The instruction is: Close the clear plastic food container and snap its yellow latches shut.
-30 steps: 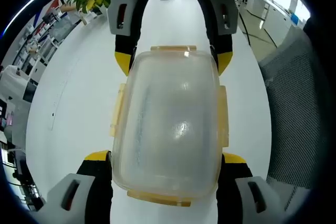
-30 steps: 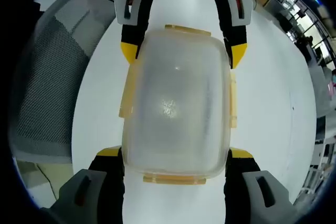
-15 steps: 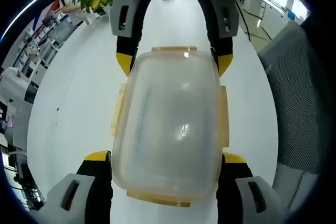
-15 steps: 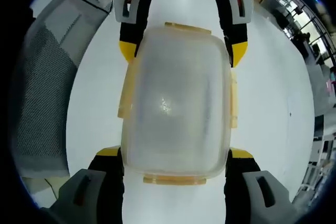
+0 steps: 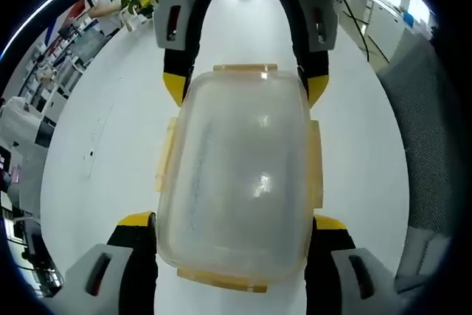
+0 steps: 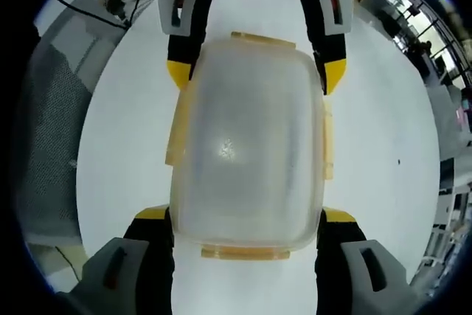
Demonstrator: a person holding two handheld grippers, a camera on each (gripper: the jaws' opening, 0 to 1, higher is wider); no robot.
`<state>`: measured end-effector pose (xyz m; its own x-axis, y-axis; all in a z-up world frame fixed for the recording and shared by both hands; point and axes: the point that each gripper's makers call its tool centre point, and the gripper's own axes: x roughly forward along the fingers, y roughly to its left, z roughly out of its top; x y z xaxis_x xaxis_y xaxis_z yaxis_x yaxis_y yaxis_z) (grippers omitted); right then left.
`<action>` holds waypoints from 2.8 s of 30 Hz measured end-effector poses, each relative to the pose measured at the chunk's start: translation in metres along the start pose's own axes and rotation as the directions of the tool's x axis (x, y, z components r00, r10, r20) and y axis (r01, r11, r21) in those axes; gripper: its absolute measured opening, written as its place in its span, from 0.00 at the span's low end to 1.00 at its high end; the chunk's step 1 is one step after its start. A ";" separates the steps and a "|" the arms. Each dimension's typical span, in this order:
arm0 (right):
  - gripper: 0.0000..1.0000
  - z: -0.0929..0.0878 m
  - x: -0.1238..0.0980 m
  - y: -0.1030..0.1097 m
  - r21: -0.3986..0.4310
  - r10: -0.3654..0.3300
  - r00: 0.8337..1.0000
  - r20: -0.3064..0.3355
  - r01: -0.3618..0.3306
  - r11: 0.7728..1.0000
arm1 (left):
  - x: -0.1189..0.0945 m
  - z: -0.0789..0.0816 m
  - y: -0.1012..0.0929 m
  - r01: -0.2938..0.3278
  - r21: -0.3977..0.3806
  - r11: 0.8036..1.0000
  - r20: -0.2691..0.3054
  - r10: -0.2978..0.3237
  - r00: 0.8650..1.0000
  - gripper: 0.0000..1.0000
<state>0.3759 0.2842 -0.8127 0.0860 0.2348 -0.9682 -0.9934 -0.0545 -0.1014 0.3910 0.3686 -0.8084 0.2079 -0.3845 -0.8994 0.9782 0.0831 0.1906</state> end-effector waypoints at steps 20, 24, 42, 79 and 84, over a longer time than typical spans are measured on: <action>0.78 -0.005 0.005 -0.042 -0.004 0.013 1.000 -0.023 -0.013 1.000 | 0.010 0.002 0.038 -0.001 -0.028 1.000 -0.002 0.001 1.000 0.81; 0.79 -0.005 0.006 -0.041 0.000 0.007 1.000 -0.028 -0.007 1.000 | 0.009 0.003 0.037 0.000 -0.027 1.000 0.002 0.000 1.000 0.81; 0.83 -0.008 0.010 -0.043 0.073 -0.015 0.998 0.060 0.011 0.997 | 0.006 0.004 0.035 -0.003 -0.020 1.000 0.016 0.003 1.000 0.81; 0.99 0.003 -0.011 -0.011 0.713 -0.525 0.680 0.512 0.004 0.701 | -0.028 -0.022 -0.005 -0.021 -0.691 0.723 0.477 0.478 0.737 0.99; 0.99 0.006 -0.009 -0.002 0.723 -0.535 0.671 0.514 -0.003 0.691 | -0.027 -0.020 -0.011 0.011 -0.708 0.706 0.485 0.475 0.734 0.99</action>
<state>0.3769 0.2881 -0.8028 0.5496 0.6853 -0.4778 -0.7417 0.6635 0.0985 0.3748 0.3967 -0.7946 0.6177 -0.6892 -0.3788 0.6923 0.7050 -0.1539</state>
